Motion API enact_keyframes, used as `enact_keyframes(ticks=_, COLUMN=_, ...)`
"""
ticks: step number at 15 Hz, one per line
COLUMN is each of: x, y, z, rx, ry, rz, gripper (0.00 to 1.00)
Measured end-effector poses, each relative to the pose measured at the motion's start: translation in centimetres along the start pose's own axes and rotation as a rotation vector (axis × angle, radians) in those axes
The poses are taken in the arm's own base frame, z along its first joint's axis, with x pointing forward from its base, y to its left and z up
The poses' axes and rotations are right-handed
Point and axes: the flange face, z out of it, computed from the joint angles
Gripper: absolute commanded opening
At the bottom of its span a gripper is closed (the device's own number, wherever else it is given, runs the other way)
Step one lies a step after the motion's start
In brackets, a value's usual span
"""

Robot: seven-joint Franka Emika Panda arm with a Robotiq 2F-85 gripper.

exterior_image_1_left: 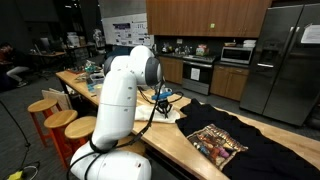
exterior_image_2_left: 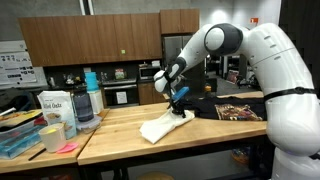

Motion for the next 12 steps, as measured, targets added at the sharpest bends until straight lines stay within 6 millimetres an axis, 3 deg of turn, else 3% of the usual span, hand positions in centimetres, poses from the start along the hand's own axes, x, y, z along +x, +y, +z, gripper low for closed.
enact_keyframes(ticks=2, x=-1.0, y=0.0, z=0.8, rx=0.004, ry=-0.088, rz=0.073, gripper=0.01)
enact_keyframes(ticks=3, x=-1.5, y=-0.1, z=1.1, rx=0.008, ry=-0.132, rz=0.109, gripper=0.29)
enact_keyframes(ticks=6, x=-3.1, y=-0.7, z=1.6, rx=0.037, ry=-0.273, rz=0.208, gripper=0.4)
enact_keyframes(ticks=9, x=-3.9, y=-1.4, z=1.3, rx=0.078, ry=-0.35, rz=0.287, gripper=0.6)
enact_keyframes(ticks=12, x=-3.6, y=-2.4, z=0.2, rx=0.076, ry=-0.322, rz=0.325, gripper=0.81)
